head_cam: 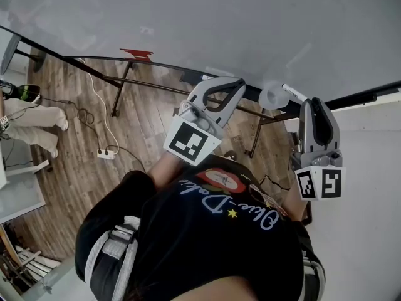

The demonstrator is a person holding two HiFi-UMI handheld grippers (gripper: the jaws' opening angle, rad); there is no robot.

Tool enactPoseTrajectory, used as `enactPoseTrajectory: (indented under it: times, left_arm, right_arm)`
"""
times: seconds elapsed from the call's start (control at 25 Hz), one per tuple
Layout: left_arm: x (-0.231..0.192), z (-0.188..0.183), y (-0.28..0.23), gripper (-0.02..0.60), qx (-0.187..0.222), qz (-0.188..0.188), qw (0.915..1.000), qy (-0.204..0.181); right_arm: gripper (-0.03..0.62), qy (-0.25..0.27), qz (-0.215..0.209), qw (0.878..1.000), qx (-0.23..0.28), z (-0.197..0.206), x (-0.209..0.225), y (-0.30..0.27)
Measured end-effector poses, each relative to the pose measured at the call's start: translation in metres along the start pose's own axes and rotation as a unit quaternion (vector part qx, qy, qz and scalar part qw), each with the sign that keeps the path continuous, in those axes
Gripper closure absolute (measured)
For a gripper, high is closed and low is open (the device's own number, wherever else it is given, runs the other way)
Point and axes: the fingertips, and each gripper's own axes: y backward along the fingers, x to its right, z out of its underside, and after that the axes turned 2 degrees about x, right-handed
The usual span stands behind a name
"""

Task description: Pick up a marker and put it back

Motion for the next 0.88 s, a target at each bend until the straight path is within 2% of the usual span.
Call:
enactPoseTrajectory:
  times: [0.88]
  left_arm:
    - [-0.0016, 0.0030, -0.0001, 0.577, -0.005, -0.003, 1.0000, 0.002]
  right_arm:
    - [0.522, -0.010, -0.005, 1.000, -0.003, 0.0059, 0.0007, -0.0037]
